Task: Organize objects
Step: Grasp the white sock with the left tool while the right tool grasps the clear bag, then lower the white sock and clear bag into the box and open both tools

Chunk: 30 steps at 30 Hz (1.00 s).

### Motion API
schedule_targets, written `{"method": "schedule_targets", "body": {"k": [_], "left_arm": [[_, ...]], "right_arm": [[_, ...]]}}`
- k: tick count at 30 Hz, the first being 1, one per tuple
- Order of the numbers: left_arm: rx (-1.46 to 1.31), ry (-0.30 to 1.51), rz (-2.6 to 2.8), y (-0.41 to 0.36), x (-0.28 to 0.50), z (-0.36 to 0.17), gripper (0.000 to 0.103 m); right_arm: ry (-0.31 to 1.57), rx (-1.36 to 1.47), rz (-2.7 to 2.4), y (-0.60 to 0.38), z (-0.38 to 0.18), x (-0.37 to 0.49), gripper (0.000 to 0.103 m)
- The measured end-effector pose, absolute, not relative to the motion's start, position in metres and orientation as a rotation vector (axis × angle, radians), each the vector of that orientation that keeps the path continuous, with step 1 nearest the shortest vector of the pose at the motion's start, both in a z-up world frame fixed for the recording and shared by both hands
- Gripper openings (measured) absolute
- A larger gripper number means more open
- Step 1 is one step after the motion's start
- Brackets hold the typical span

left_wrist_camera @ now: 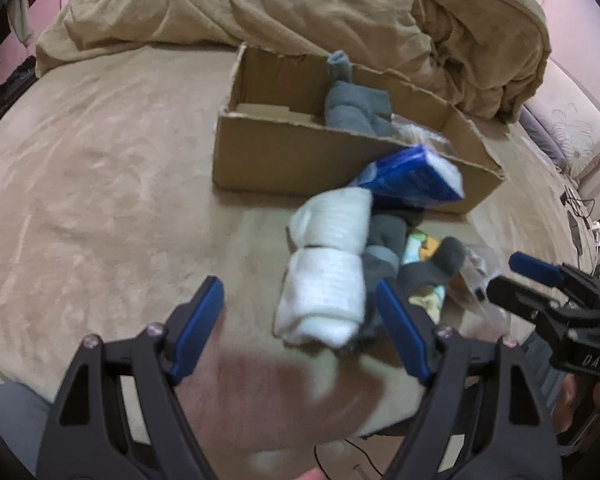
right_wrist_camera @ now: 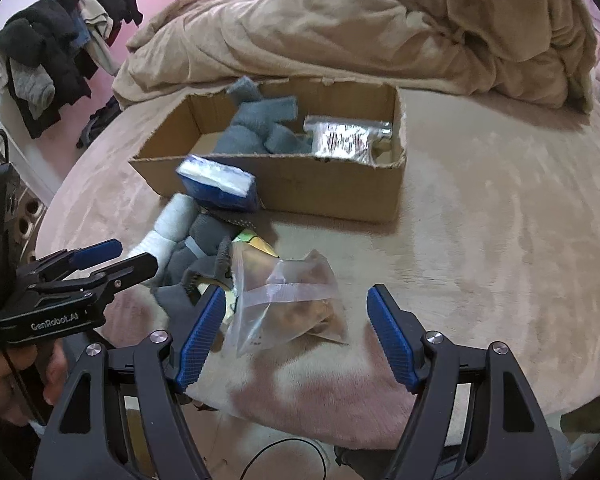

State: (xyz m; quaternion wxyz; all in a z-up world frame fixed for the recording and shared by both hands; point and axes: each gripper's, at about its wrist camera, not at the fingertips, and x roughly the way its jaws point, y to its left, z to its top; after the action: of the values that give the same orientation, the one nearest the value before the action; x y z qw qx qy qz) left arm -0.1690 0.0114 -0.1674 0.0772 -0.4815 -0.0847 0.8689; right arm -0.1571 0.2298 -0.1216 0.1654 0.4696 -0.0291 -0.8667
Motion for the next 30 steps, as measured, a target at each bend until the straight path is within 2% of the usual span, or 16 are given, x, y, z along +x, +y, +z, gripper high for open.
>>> {"method": "schedule_targets", "body": {"k": [11,13,18,21,30], "left_arm": [[-1.477,-0.293,2.577,0.006,-0.190,-0.196,0.070],[-1.477,-0.292,2.589,0.004,-0.190,-0.197,0.065],[-1.469,-0.329,2.619,-0.008,-0.187,-0.195,0.040],[-1.457,-0.321,2.618,-0.010,-0.182,-0.190,0.031],[-1.408,-0.343,2.622,-0.010,-0.161,-0.168,0.030]], "right_arm": [[-0.126,1.396,-2.403,0.229,-0.154,-0.176,0.076],[-0.140,1.416,-2.380,0.228,-0.160,-0.179,0.076],[-0.182,1.407,-2.362,0.230,-0.163,-0.176,0.068],[-0.171,1.405,-2.357,0.229,-0.160,-0.175,0.066],[-0.143,1.326,-2.404,0.229,-0.133,-0.158,0.065]]}}
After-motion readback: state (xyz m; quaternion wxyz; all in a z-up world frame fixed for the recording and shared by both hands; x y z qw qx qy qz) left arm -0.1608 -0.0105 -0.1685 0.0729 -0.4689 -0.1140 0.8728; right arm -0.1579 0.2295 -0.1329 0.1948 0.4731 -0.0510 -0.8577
